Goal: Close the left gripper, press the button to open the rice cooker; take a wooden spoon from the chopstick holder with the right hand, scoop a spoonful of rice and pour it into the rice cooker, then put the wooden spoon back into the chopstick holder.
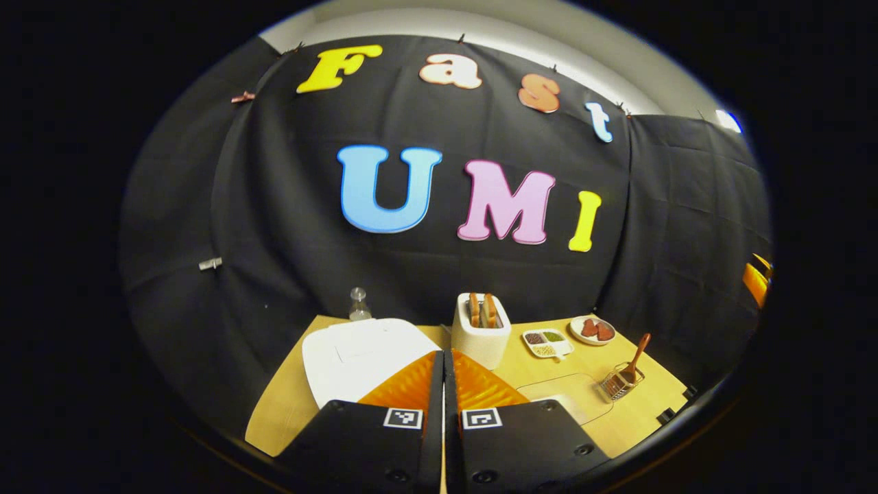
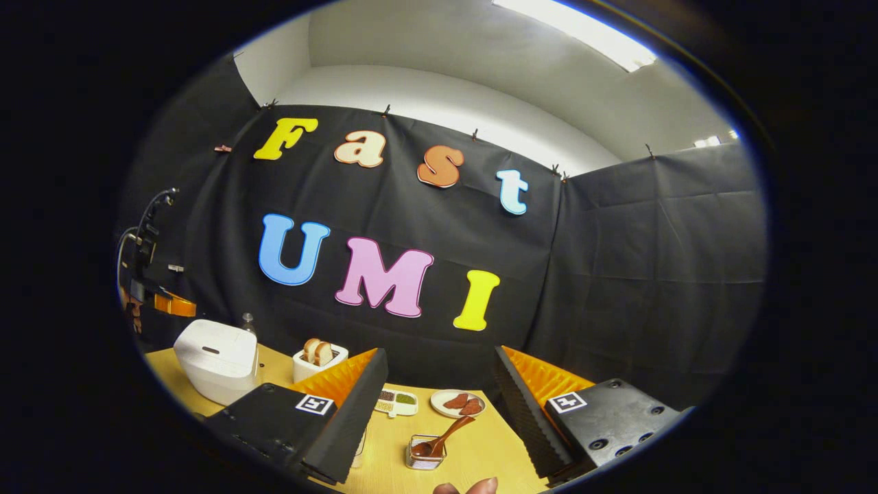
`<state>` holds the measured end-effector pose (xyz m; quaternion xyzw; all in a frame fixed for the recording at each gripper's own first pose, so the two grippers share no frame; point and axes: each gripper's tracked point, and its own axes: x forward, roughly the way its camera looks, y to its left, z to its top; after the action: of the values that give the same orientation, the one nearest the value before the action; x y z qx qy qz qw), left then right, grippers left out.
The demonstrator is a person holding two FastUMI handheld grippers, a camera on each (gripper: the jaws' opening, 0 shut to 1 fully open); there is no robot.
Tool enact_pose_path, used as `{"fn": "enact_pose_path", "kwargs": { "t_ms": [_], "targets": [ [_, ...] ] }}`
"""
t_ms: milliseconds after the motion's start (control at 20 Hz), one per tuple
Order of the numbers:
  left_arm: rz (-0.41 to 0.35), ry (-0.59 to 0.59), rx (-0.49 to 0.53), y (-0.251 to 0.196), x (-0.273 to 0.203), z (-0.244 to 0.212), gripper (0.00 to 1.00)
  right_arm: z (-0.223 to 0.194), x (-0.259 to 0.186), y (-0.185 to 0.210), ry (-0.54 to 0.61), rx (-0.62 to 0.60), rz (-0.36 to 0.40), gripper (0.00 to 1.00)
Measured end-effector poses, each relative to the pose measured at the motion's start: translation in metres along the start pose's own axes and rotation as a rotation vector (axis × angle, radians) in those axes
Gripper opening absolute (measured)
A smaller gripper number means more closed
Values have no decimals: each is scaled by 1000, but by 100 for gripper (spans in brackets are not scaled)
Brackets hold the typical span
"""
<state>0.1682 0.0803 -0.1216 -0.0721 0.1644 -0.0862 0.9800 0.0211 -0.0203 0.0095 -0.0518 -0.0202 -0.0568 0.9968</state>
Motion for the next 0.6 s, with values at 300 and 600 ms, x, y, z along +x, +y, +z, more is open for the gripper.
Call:
{"fn": "enact_pose_path", "kwargs": {
  "t_ms": [300, 600],
  "targets": [
    [-7, 241, -126, 43, 54, -51, 7, -7, -9, -21, 21, -7, -63, 98],
    [-3, 346, -186, 50, 72, -79, 7, -11, -16, -38, 28, -13, -118, 97]
  ]
}}
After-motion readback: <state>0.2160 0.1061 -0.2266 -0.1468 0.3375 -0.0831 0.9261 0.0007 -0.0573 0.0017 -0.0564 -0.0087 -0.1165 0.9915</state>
